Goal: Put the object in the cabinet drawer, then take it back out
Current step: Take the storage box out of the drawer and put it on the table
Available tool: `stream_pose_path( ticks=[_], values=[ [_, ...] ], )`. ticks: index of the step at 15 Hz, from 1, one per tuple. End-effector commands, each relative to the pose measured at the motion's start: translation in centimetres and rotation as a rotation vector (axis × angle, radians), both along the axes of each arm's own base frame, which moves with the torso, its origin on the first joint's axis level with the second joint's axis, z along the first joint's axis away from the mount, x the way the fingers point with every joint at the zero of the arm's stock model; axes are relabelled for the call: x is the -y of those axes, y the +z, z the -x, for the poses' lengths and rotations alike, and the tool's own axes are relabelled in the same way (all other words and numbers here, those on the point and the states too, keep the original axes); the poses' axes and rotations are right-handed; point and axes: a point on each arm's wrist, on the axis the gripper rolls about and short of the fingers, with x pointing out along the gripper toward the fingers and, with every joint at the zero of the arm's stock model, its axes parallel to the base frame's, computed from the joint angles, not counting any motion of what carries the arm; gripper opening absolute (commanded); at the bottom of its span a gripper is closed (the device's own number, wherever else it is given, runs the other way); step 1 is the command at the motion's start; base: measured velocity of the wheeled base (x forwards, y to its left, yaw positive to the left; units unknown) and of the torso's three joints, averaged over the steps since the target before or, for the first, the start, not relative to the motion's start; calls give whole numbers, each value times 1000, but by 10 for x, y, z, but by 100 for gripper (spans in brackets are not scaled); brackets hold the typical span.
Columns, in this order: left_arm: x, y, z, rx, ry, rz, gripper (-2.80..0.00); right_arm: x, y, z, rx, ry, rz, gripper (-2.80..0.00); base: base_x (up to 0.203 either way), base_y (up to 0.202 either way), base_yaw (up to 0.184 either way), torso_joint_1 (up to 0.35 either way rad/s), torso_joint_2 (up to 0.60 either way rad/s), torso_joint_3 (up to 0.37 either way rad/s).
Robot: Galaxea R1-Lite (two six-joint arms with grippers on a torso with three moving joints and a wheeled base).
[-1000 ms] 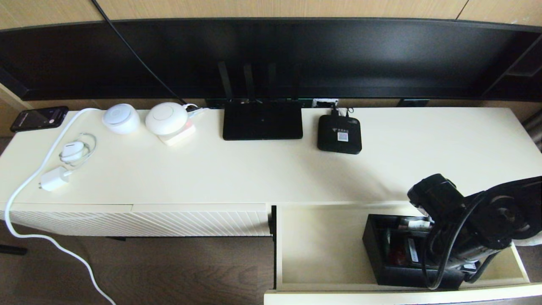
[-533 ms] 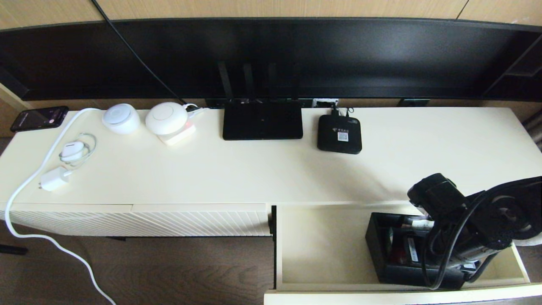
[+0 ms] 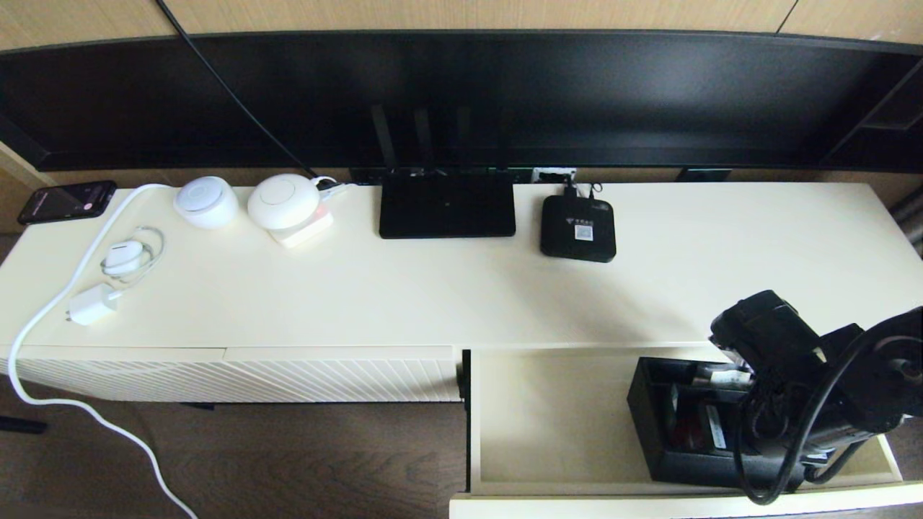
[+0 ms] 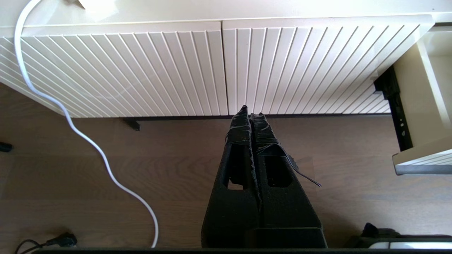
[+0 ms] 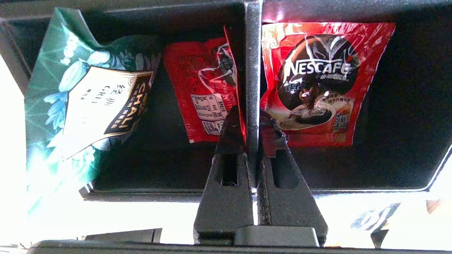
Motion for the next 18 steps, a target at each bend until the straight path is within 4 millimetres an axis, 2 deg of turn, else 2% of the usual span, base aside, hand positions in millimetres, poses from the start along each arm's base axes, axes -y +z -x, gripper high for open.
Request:
stream_pose_path(
  ticks=[1, 5, 13, 18],
  values=[
    [0, 0, 0, -2, 0, 0, -280, 0, 5, 2, 19, -2, -6, -280, 0, 0, 0, 0, 0, 0],
    [0, 0, 0, -2, 0, 0, -280, 2, 16, 8, 65, 6, -8, -280, 0, 0, 0, 0, 0, 0],
    [0, 0, 0, -2, 0, 0, -280, 12, 40, 36, 140, 33, -13, -280, 0, 0, 0, 0, 0, 0],
    [0, 0, 0, -2, 0, 0, -280, 16, 53, 62, 173, 55, -5, -280, 0, 0, 0, 0, 0, 0]
  ],
)
